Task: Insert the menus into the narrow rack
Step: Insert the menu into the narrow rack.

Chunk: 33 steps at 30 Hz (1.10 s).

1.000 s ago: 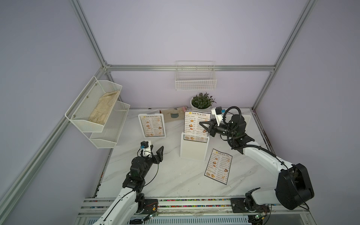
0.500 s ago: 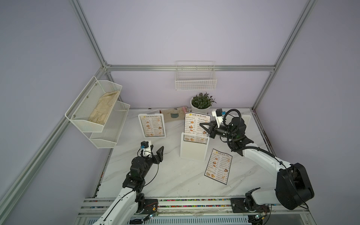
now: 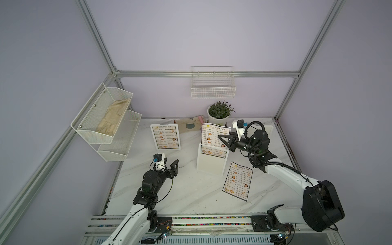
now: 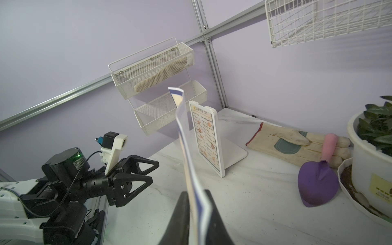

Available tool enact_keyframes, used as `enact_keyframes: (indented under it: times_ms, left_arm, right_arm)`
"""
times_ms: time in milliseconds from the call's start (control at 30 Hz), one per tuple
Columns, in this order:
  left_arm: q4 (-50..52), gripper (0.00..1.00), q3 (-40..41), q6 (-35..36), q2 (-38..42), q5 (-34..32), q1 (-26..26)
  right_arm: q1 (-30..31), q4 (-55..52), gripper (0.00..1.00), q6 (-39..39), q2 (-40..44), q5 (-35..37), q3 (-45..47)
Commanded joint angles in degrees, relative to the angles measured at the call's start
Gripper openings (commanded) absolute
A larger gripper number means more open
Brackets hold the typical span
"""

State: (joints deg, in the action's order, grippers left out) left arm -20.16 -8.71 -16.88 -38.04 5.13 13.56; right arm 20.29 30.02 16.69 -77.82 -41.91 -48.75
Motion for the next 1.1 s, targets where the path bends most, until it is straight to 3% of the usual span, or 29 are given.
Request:
enact_keyframes:
  times_ms: [0, 133, 300, 600, 767, 933, 1067]
  left_arm:
    - [-2.34, 0.75, 0.18, 0.56, 0.33, 0.72, -0.2]
    - [-2.34, 0.75, 0.18, 0.58, 0.25, 0.75, -0.21]
    - [-2.34, 0.75, 0.1, 0.54, 0.16, 1.02, -0.2]
    - [-2.33, 0.75, 0.12, 0.54, 0.21, 0.96, -0.2]
    - [-2.41, 0.75, 0.07, 0.59, 0.0, 1.11, -0.2]
    - [-2.42, 0.75, 0.07, 0.56, 0.07, 1.15, -0.22]
    - [-2.42, 0.75, 0.18, 0.65, 0.25, 1.2, -0.2]
  right_arm:
    - [-0.05, 1.98, 0.16, 0.87, 1.03, 1.78, -2.32]
    - [-0.16, 2.06, 0.16, 1.42, 0.65, 2.52, -2.77]
    - [-0.15, 4.33, 0.0, 2.44, 1.17, 2.6, -0.17]
    - [-0.09, 13.71, 0.0, 6.81, 2.32, 3.15, 6.8]
    - [-0.09, 13.88, 0.0, 6.82, 2.23, 4.16, 7.53]
    - [-0.15, 13.0, 0.18, 6.61, 3.14, 5.79, 6.29]
    - [-0.17, 10.76, 0.22, 5.99, 4.14, 6.8, 4.46]
